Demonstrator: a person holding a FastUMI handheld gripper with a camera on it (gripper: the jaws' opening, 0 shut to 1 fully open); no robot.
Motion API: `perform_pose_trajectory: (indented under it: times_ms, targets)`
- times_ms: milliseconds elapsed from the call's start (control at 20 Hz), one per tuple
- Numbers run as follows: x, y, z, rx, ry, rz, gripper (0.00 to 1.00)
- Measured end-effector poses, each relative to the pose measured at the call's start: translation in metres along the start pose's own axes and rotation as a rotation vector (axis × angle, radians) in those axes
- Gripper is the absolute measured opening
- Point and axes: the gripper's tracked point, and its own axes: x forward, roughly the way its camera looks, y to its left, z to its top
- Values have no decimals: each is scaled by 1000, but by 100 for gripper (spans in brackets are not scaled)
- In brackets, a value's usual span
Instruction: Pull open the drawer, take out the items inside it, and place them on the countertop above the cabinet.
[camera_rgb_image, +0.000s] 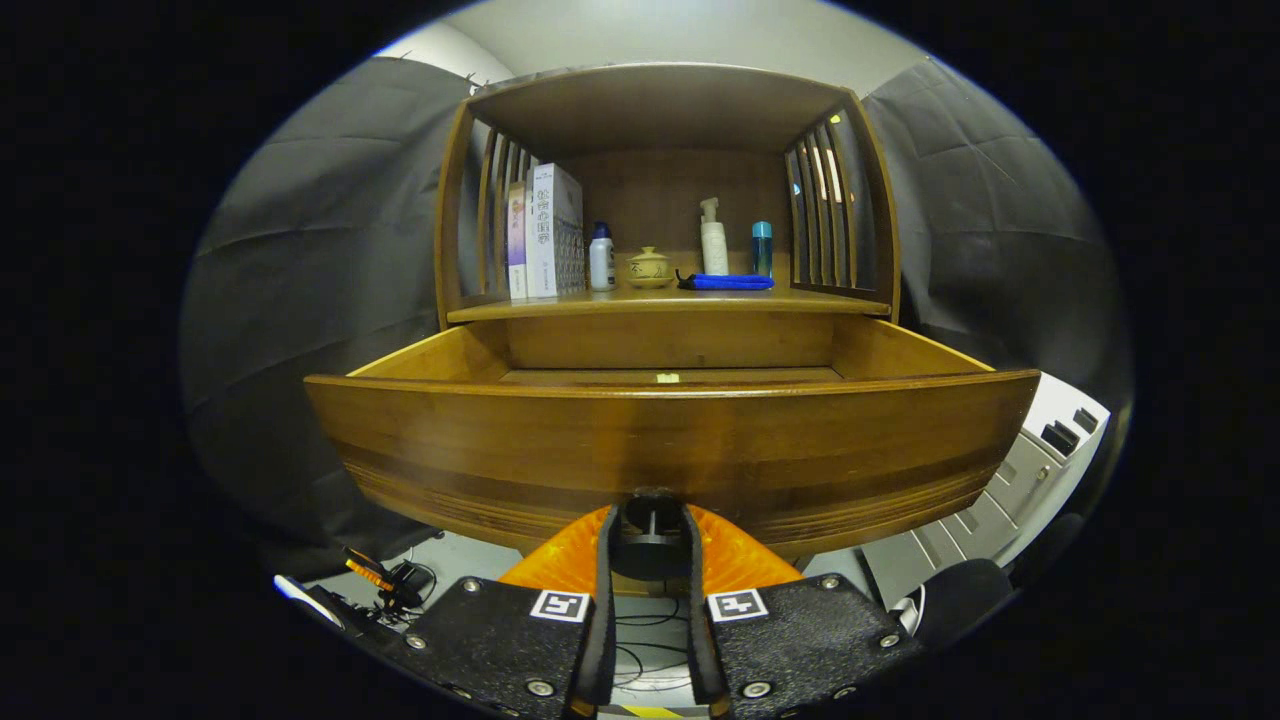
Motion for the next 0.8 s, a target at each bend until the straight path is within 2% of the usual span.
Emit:
perform_pose_trajectory:
  times_ms: [300,450,650,800]
  targets:
    - [-8,3,-6,13,4,2,33]
    - [-18,6,6,52,-31,11,49]
    - [-47,16,37,117,-99,74,97]
    - [-56,9,68,91,-131,68,96]
